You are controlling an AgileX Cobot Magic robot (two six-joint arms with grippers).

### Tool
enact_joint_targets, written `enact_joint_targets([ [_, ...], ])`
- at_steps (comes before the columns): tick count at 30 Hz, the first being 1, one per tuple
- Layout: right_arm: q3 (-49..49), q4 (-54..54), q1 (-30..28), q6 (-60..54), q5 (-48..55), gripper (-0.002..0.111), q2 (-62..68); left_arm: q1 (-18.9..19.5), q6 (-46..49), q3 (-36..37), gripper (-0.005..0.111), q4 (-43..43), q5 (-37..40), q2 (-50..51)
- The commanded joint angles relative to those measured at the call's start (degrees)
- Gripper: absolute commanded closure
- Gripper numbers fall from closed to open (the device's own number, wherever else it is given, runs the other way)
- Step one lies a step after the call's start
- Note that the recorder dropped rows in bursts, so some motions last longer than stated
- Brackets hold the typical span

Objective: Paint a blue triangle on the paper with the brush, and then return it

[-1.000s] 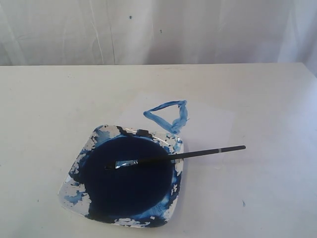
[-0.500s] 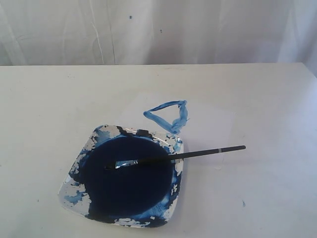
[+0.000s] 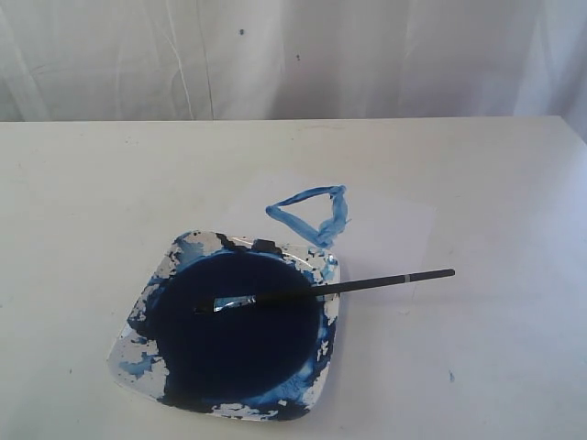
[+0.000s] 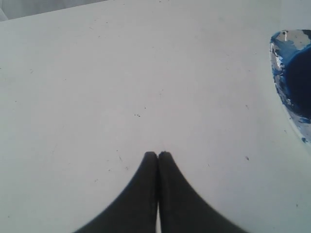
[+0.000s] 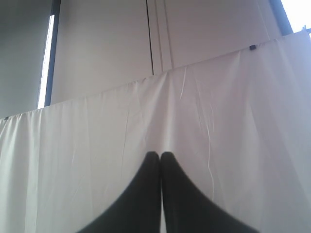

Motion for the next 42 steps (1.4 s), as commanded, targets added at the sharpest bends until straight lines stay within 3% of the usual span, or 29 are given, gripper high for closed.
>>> enact_joint_targets([
  [1, 0.1, 0.1, 0.1, -0.7, 0.1, 0.108, -0.3, 0.2, -0.3, 0.2, 0.107, -0.1, 0.0, -0.2],
  [22, 0.1, 0.1, -0.7, -1.0, 0.1, 0.108, -0.3, 0.2, -0.3, 0.2, 0.107, -0.1, 0.0, -0.2],
  [24, 0.1, 0.2, -4.1, -2.4, 2.0, 0.108, -0.3, 0.2, -0.3, 0.2, 0.107, -0.1, 0.0, -0.2],
  [34, 0.1, 0.1, -26.1, -8.2, 38.2, 0.108, -0.3, 0.2, -0.3, 0.2, 0.107, -0.1, 0.0, -0.2],
  [37, 0.1, 0.1, -30.2, -8.2, 41.5, 0.108, -0.3, 0.2, -0.3, 0.2, 0.107, -0.1, 0.0, -0.2],
  [42, 0.1, 0.1, -30.8, -8.7, 41.6, 0.108, -0.3, 0.2, -0.3, 0.2, 0.107, -0.1, 0.0, -0.2],
])
